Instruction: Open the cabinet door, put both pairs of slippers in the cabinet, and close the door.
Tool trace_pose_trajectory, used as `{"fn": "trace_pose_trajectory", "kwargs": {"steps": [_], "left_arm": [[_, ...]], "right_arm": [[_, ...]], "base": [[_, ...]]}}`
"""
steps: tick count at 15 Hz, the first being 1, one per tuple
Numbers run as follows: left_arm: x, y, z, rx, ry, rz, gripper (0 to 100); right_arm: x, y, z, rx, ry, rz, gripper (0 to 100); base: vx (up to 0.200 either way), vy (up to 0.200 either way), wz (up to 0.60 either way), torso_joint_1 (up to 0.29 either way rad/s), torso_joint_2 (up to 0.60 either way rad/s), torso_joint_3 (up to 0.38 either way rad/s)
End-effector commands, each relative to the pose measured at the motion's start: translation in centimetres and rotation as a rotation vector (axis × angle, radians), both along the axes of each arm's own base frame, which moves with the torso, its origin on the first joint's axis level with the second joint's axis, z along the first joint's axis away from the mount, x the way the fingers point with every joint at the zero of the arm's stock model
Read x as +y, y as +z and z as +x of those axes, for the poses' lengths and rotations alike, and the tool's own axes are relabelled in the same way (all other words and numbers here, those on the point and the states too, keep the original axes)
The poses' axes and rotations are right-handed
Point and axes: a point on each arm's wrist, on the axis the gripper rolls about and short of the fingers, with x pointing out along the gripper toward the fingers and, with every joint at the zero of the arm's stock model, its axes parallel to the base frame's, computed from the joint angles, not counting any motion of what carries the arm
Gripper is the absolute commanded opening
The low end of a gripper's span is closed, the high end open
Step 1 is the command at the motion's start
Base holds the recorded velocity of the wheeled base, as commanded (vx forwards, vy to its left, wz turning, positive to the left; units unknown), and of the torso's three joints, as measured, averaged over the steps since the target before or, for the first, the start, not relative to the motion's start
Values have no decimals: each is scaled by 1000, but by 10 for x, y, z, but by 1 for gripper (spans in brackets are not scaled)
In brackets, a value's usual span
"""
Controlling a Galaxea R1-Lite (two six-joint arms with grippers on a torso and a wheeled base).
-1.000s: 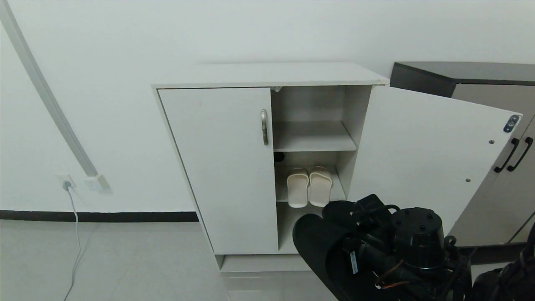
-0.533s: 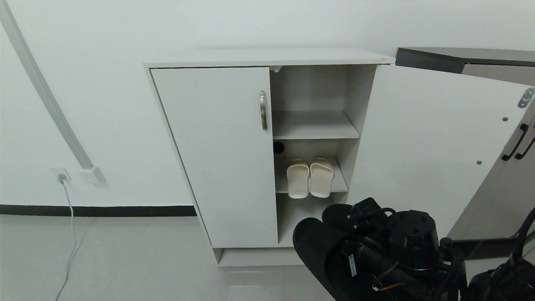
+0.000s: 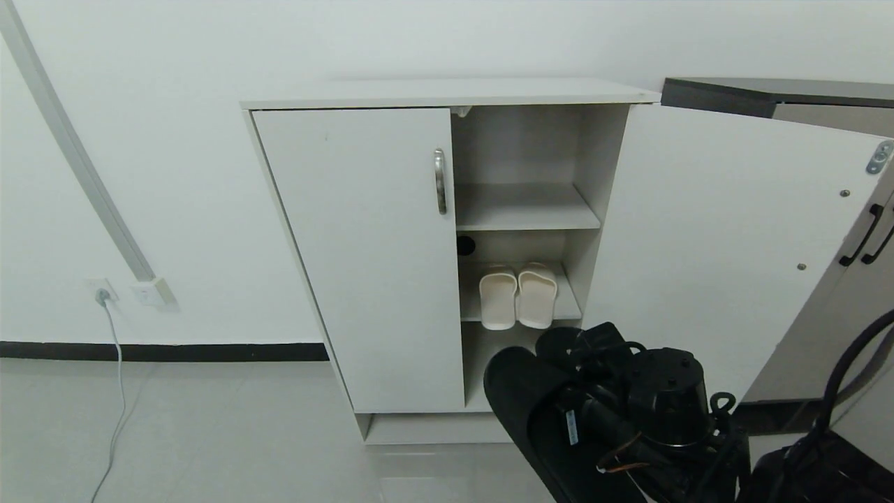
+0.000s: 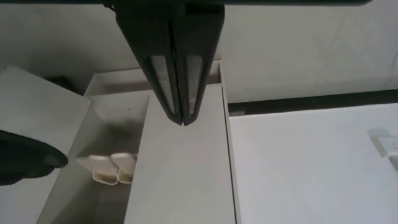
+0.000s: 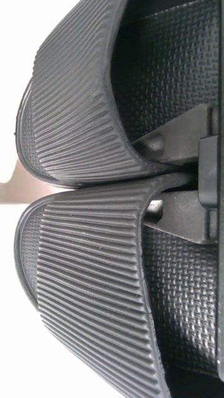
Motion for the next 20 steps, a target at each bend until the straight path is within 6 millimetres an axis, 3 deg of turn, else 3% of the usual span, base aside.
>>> {"fn": "trace_pose_trajectory", "kwargs": {"steps": [1, 3, 6, 11, 15, 20], "left_arm": [[0, 0, 0, 2, 0, 0, 0], [0, 0, 0, 2, 0, 3, 0], [0, 0, 0, 2, 0, 3, 0], [0, 0, 0, 1, 0, 2, 0], [0, 0, 0, 1, 0, 2, 0], [0, -1, 0, 4, 0, 2, 0]], "right_arm": [[29, -10, 20, -28, -109, 10, 0], [48, -1, 41, -3, -235, 17, 0], [64, 49, 58, -8, -359, 32, 0], [67, 112, 74, -58, -391, 99, 0], [65, 127, 75, -72, -394, 119, 0], [64, 126, 74, -62, -394, 102, 0]], "base": [[0, 0, 0, 0, 0, 0], [0, 0, 0, 0, 0, 0], [0, 0, 0, 0, 0, 0], [0, 0, 0, 0, 0, 0], [0, 0, 0, 0, 0, 0], [0, 0, 0, 0, 0, 0]]}}
